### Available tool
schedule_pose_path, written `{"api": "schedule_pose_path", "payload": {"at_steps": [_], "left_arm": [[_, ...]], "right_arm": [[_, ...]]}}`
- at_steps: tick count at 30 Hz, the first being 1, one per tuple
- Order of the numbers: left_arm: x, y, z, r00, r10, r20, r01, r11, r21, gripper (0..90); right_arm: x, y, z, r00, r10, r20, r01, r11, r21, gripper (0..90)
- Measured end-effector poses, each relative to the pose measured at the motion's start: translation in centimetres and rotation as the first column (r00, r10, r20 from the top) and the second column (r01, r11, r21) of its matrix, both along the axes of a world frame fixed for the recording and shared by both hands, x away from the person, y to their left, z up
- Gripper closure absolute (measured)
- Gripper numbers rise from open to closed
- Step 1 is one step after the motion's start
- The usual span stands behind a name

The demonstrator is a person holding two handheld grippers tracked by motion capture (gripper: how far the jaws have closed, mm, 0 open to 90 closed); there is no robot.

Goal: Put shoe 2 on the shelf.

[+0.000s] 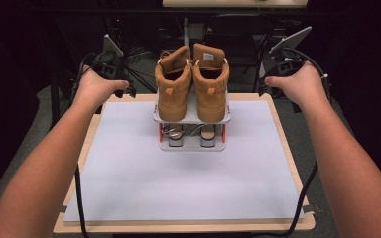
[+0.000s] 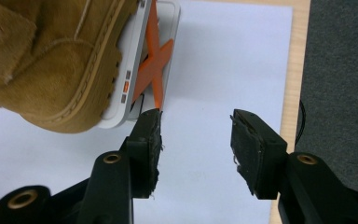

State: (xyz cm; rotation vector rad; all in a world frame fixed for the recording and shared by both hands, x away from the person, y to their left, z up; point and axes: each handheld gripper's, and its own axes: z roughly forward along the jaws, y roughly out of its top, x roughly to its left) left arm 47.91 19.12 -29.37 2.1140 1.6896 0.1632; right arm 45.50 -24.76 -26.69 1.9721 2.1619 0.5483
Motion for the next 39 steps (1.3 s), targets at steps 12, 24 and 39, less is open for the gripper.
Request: {"api": "schedule_pose_path", "payload": {"at_steps": [12, 24, 39], "left_arm": [[-0.4, 0.3, -3.7, 0.9980, -0.021, -0.060, 0.024, 0.9988, 0.042, 51.6], [-1.2, 0.4, -7.2, 0.9929, -0.057, -0.105, 0.061, 0.9973, 0.040, 50.0], [-3.7, 0.6, -10.8, 0.9859, -0.121, -0.115, 0.125, 0.9920, 0.020, 47.7]], "right_arm": [[0.1, 0.8, -4.2, 0.9984, 0.025, -0.052, -0.026, 0.999, -0.029, 52.4], [-0.9, 1.3, -8.4, 0.9912, 0.072, -0.111, -0.077, 0.996, -0.043, 52.0], [-3.2, 2.5, -13.5, 0.9742, 0.155, -0.164, -0.166, 0.985, -0.055, 50.6]]}}
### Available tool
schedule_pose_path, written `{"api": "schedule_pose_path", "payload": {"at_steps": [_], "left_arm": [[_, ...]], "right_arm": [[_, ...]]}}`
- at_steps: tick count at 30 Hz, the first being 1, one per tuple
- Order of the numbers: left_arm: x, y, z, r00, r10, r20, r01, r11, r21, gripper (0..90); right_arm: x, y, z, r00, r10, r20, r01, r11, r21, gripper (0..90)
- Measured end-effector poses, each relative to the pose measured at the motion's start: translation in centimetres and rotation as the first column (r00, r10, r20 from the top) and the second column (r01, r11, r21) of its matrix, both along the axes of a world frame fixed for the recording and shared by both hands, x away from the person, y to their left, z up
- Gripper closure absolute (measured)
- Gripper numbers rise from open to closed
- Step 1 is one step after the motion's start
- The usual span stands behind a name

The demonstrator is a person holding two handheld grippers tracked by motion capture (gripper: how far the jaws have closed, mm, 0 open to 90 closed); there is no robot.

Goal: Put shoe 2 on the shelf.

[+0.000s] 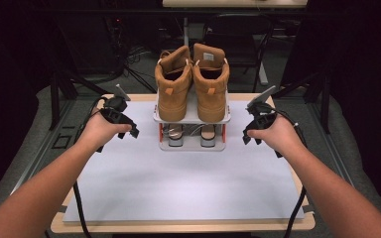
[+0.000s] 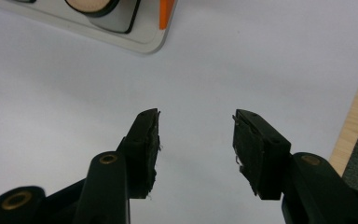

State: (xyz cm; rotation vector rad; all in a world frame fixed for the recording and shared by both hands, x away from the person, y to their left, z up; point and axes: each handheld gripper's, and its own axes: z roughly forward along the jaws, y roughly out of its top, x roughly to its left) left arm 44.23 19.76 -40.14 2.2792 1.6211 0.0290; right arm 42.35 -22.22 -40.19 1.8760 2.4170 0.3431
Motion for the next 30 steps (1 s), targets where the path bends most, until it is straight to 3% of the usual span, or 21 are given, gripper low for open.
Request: {"api": "schedule_pose_path", "payload": {"at_steps": [6, 7, 10, 13, 17, 19, 20, 21, 23, 25, 30], "left_arm": [[-1.0, 0.4, -1.6, 0.9999, -0.001, 0.012, 0.001, 0.9999, -0.012, 48.0], [-1.3, 0.4, -1.9, 0.9999, 0.000, 0.017, 0.000, 1.0000, -0.007, 48.1], [-2.1, 0.4, -2.6, 0.9995, -0.022, 0.025, 0.022, 0.9997, -0.004, 48.3], [-3.0, 0.2, -3.2, 0.9976, -0.046, 0.051, 0.046, 0.9989, 0.008, 48.6], [-4.4, 0.2, -4.0, 0.9947, -0.071, 0.074, 0.072, 0.9974, -0.007, 48.9], [-5.0, 0.2, -4.5, 0.9941, -0.083, 0.069, 0.085, 0.9960, -0.026, 48.9], [-5.3, 0.2, -4.7, 0.9938, -0.084, 0.073, 0.087, 0.9954, -0.040, 48.9], [-5.5, 0.3, -4.9, 0.9931, -0.088, 0.077, 0.092, 0.9945, -0.049, 48.9], [-6.0, 0.3, -5.3, 0.9927, -0.097, 0.073, 0.101, 0.9934, -0.054, 48.9], [-6.4, 0.3, -5.6, 0.9919, -0.093, 0.086, 0.099, 0.9930, -0.065, 49.0], [-7.3, 0.2, -6.4, 0.9883, -0.102, 0.113, 0.111, 0.9910, -0.075, 49.0]], "right_arm": [[-1.1, 0.7, -1.4, 0.9986, 0.052, 0.006, -0.052, 0.999, 0.005, 50.6], [-1.5, 1.0, -1.8, 0.9985, 0.040, 0.039, -0.040, 0.999, 0.002, 50.6], [-2.1, 1.3, -2.1, 0.9937, 0.106, 0.035, -0.106, 0.994, -0.023, 50.6], [-2.8, 1.7, -2.8, 0.9899, 0.132, 0.050, -0.133, 0.991, 0.004, 50.4], [-4.1, 2.2, -3.7, 0.9851, 0.162, 0.059, -0.164, 0.986, 0.039, 50.1], [-4.9, 2.4, -4.1, 0.9807, 0.185, 0.063, -0.187, 0.982, 0.028, 50.0], [-5.3, 2.6, -4.4, 0.9788, 0.194, 0.064, -0.198, 0.978, 0.060, 49.8], [-5.6, 2.7, -4.5, 0.9757, 0.212, 0.057, -0.213, 0.977, 0.027, 49.7], [-6.3, 3.0, -5.0, 0.9715, 0.218, 0.093, -0.223, 0.974, 0.047, 49.7], [-6.7, 3.1, -5.3, 0.9681, 0.239, 0.074, -0.244, 0.968, 0.055, 49.7], [-7.8, 3.7, -6.3, 0.9593, 0.261, 0.108, -0.268, 0.962, 0.052, 49.8]]}}
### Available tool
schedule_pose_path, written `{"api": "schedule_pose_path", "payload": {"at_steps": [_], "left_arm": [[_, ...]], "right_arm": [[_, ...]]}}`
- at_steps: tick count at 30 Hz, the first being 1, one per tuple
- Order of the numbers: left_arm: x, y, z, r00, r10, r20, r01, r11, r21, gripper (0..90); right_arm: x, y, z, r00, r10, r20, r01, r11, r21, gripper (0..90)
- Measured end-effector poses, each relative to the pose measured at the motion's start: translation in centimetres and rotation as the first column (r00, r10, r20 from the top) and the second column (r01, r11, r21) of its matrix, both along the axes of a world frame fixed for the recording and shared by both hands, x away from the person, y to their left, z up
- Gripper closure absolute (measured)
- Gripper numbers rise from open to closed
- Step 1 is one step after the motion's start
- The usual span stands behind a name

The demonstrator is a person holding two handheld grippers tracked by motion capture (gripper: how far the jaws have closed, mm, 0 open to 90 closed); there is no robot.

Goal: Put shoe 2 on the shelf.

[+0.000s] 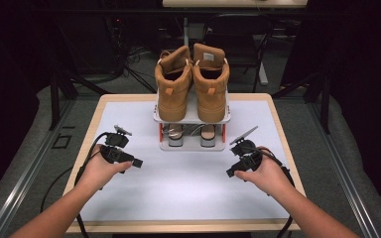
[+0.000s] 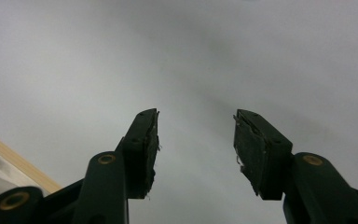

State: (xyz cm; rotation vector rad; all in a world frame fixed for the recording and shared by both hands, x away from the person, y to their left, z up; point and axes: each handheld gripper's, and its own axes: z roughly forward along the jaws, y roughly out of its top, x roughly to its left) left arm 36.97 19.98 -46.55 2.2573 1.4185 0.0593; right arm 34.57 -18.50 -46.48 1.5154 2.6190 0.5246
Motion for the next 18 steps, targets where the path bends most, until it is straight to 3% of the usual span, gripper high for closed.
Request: {"api": "schedule_pose_path", "payload": {"at_steps": [2, 3, 4, 7, 10, 11, 14, 18], "left_arm": [[-0.3, -0.1, -0.4, 0.9999, -0.001, 0.014, 0.001, 1.0000, -0.001, 49.0], [-0.5, -0.1, -0.7, 0.9999, -0.007, 0.015, 0.007, 1.0000, -0.002, 49.1], [-0.7, -0.2, -1.0, 0.9999, -0.010, 0.011, 0.010, 0.9999, -0.004, 49.2], [-1.3, -0.5, -1.9, 0.9995, -0.024, 0.020, 0.024, 0.9997, -0.005, 49.3], [-1.7, -0.6, -2.8, 0.9993, -0.029, 0.021, 0.030, 0.9995, -0.010, 49.3], [-1.9, -0.6, -3.0, 0.9995, -0.023, 0.023, 0.023, 0.9997, -0.010, 49.4], [-2.1, -0.3, -3.7, 0.9996, -0.019, 0.023, 0.019, 0.9998, -0.009, 49.4], [-2.4, 0.5, -4.5, 0.9994, 0.018, 0.030, -0.017, 0.9990, -0.042, 49.7]], "right_arm": [[-0.2, 0.1, -0.1, 0.9999, 0.017, 0.002, -0.017, 1.000, -0.016, 49.8], [-0.4, 0.3, -0.5, 0.9999, 0.010, 0.003, -0.010, 1.000, 0.016, 49.8], [-0.5, 0.3, -0.5, 0.9997, 0.022, -0.001, -0.022, 1.000, 0.003, 49.8], [-0.9, 0.9, -1.0, 0.9982, 0.029, 0.052, -0.029, 1.000, -0.006, 50.0], [-1.3, 1.0, -1.5, 0.9983, 0.026, 0.051, -0.028, 0.998, 0.047, 50.0], [-1.5, 1.0, -1.8, 0.9983, 0.028, 0.052, -0.029, 0.999, 0.029, 50.0], [-1.9, 1.0, -2.6, 0.9974, 0.036, 0.062, -0.038, 0.998, 0.042, 50.2], [-2.5, 1.2, -3.5, 0.9964, 0.037, 0.077, -0.041, 0.998, 0.048, 50.3]]}}
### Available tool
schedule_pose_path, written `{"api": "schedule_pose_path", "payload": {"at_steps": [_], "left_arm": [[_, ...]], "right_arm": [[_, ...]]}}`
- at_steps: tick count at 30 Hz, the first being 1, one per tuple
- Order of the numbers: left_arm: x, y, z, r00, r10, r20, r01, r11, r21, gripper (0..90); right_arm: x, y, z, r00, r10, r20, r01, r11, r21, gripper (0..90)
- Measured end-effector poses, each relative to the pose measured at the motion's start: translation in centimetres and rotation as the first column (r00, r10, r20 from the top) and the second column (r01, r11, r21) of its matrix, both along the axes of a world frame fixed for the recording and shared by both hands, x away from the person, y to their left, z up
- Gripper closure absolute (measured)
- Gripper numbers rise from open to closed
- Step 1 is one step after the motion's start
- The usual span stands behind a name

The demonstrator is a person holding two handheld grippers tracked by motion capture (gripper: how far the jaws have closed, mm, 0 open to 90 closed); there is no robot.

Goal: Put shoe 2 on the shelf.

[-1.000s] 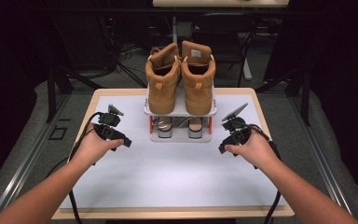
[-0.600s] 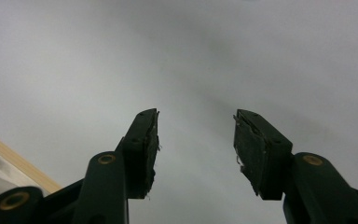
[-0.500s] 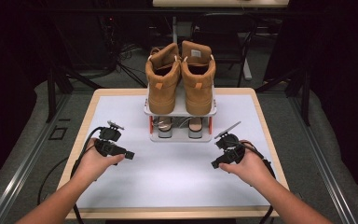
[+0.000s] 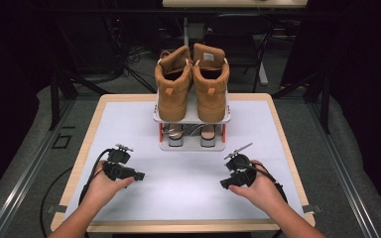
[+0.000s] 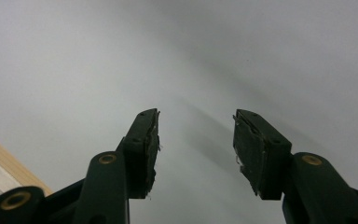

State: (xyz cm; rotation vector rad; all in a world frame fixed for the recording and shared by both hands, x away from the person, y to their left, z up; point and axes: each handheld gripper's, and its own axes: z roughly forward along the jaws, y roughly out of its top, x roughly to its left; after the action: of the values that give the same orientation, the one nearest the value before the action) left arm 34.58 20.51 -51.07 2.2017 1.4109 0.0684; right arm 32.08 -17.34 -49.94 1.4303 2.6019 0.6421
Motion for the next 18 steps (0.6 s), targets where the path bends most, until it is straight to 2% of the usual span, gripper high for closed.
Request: {"api": "schedule_pose_path", "payload": {"at_steps": [3, 5, 6, 10, 16, 18], "left_arm": [[-0.3, 0.5, -0.6, 0.9998, 0.015, 0.010, -0.015, 0.9995, -0.027, 49.9], [-0.6, 0.7, -0.9, 0.9993, 0.017, 0.032, -0.016, 0.9991, -0.039, 49.9], [-0.7, 0.8, -1.0, 0.9991, 0.019, 0.037, -0.018, 0.9989, -0.043, 49.9], [-1.2, 1.1, -1.2, 0.9980, 0.013, 0.061, -0.009, 0.9976, -0.069, 49.1], [-1.7, 1.0, -1.6, 0.9936, -0.006, 0.112, 0.012, 0.9983, -0.057, 47.6], [-1.8, 0.9, -1.8, 0.9922, -0.010, 0.124, 0.017, 0.9984, -0.055, 47.2]], "right_arm": [[-0.4, 0.0, -0.6, 1.0000, 0.006, 0.007, -0.006, 1.000, 0.005, 50.3], [-0.7, 0.1, -1.2, 0.9996, 0.006, 0.027, -0.006, 1.000, 0.001, 50.3], [-0.7, 0.0, -1.3, 0.9995, 0.018, 0.027, -0.018, 1.000, -0.012, 50.3], [-1.1, 0.1, -1.9, 0.9984, 0.005, 0.057, -0.007, 0.999, 0.039, 50.3], [-1.5, 0.5, -2.6, 0.9937, 0.009, 0.112, -0.017, 0.997, 0.074, 48.8], [-1.6, 0.7, -2.9, 0.9920, 0.016, 0.125, -0.024, 0.998, 0.058, 48.6]]}}
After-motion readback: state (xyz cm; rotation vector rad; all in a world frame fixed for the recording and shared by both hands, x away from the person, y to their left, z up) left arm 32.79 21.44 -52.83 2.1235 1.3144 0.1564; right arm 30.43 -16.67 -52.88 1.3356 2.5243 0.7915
